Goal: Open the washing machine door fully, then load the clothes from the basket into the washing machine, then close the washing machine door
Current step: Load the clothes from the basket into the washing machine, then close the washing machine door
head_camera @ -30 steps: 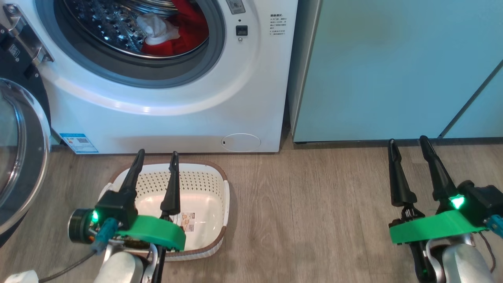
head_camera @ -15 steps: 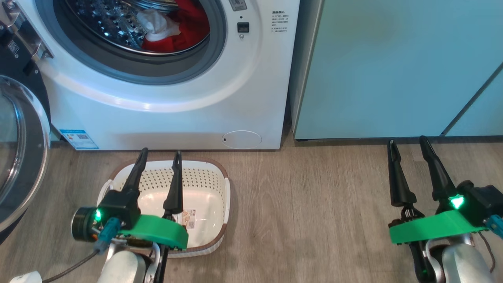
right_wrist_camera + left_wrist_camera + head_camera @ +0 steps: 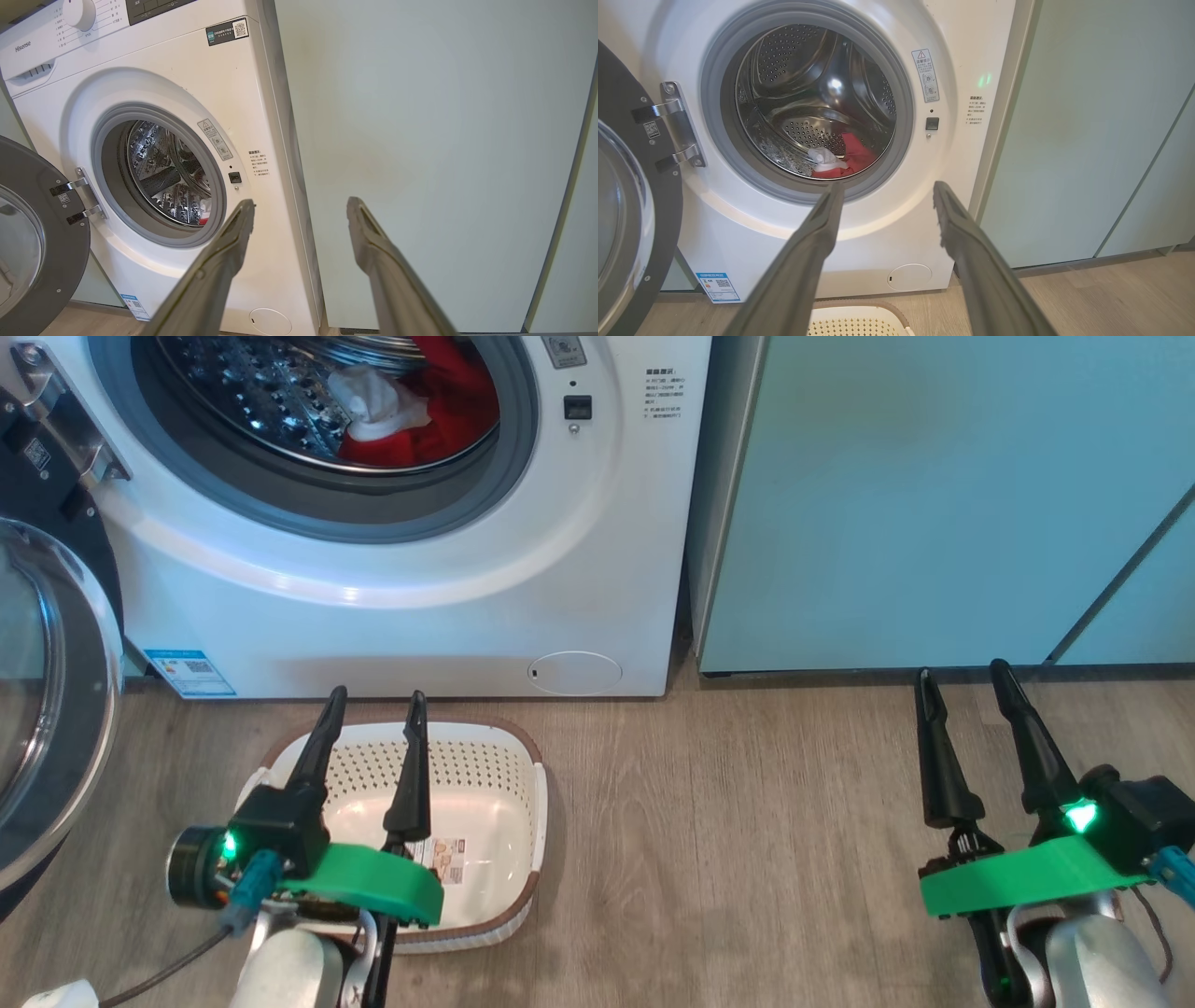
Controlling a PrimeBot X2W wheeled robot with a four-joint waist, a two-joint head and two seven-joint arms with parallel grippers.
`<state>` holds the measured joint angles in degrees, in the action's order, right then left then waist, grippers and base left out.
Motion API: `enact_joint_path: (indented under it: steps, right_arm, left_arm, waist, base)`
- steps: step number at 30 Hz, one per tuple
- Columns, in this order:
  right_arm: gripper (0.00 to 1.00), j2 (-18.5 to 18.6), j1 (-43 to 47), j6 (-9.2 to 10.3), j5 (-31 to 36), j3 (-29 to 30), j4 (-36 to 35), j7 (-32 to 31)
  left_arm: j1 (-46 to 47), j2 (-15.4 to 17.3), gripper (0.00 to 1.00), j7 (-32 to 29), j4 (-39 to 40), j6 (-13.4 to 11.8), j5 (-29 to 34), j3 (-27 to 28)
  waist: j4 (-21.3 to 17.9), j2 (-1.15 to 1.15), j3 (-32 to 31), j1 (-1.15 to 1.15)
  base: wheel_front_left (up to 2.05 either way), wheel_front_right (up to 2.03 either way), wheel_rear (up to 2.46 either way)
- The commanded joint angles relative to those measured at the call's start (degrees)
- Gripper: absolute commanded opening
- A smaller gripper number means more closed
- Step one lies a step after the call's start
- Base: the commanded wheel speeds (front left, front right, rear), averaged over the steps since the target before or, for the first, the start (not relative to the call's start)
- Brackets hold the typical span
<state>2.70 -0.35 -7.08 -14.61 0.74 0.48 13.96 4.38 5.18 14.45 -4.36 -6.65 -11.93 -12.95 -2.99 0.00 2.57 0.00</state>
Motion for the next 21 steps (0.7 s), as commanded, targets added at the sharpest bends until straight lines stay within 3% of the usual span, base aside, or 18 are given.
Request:
enact_joint_path:
  steps: [1, 21]
  right_arm:
    - [1.00, 0.18, -0.89, -0.41, 0.54, -1.53, -1.76, 0.34]
    - [1.00, 0.18, -0.95, -0.41, 0.32, -1.49, -1.58, 0.46]
  left_arm:
    - [0.90, -0.26, 1.00, 0.55, 1.64, 0.45, 0.67, 2.21]
    - [1.03, -1.58, 1.00, 0.55, 1.11, 1.74, 2.07, 4.07]
  waist:
    - [0.06, 0.00, -0.03, 0.00]
    - [0.81, 0.00, 0.70, 0.00]
  base:
    - [0.00, 0.00, 0.00]
    - [-0.10, 0.10, 0.00]
